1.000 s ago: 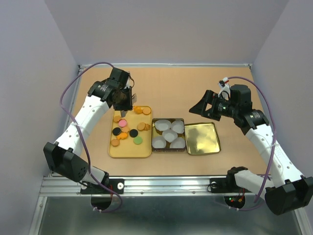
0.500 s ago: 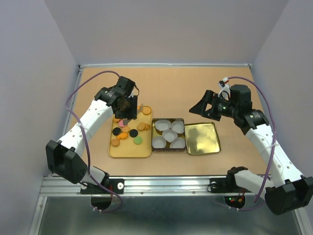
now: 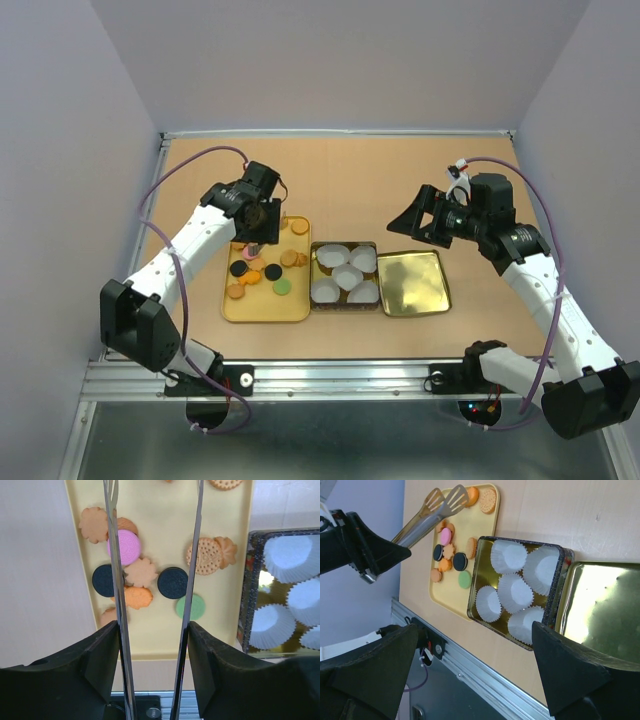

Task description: Pack the cookies

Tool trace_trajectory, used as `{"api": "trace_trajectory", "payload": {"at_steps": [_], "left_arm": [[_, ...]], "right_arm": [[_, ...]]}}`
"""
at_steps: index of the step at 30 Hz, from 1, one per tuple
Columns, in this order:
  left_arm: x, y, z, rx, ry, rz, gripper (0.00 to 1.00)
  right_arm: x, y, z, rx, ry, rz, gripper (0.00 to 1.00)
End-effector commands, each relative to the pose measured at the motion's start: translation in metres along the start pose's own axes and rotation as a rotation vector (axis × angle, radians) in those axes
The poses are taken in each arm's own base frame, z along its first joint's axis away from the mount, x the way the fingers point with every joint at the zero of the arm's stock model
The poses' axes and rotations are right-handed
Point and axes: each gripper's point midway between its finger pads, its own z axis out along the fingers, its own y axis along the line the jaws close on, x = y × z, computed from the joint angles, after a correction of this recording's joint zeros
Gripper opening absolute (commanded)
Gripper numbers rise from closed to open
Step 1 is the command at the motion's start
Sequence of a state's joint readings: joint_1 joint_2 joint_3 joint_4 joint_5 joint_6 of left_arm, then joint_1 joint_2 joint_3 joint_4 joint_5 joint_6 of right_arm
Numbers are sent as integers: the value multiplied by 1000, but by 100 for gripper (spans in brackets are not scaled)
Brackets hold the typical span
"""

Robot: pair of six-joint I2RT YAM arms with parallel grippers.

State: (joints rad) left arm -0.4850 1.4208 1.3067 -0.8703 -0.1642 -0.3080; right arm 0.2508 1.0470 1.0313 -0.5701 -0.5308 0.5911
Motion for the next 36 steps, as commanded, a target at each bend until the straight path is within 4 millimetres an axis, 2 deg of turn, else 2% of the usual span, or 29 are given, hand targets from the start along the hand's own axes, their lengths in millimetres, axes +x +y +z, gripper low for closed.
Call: {"api": "trace_trajectory", "payload": {"at_steps": [1, 7, 12, 14, 17, 19, 24, 27, 28, 31, 32, 36], "left_arm": [[-3, 3, 18, -31, -11, 59, 64], [-3, -15, 30, 48, 15, 79, 64], [-2, -19, 41, 53, 27, 91, 63], [0, -19, 46, 47, 44, 96, 60], [5, -18, 48, 40, 75, 92, 47], [8, -19, 46, 48, 81, 92, 43], [17, -14, 37, 50, 99, 94, 38], [13, -13, 22, 57, 83, 83, 38], [3, -15, 12, 67, 53, 73, 38], [-4, -15, -2, 73, 46, 64, 38], [-13, -18, -11, 85, 23, 58, 38], [-23, -20, -34, 107, 1, 32, 37]], "right_arm": [[3, -1, 0, 3, 1, -14, 100], [3, -2, -1, 16, 0, -16, 100], [4, -6, -1, 32, 4, -20, 100], [4, -7, -1, 36, 6, -22, 100], [2, -7, 0, 44, 6, -32, 100], [1, -9, 1, 51, 6, -30, 100], [2, -12, 2, 62, 11, -31, 100], [1, -12, 2, 64, 11, -35, 100], [0, -12, 2, 66, 6, -38, 100], [-1, -12, 3, 68, 6, -36, 100], [-1, -13, 4, 70, 9, -33, 100], [0, -13, 5, 65, 18, -35, 100]]}}
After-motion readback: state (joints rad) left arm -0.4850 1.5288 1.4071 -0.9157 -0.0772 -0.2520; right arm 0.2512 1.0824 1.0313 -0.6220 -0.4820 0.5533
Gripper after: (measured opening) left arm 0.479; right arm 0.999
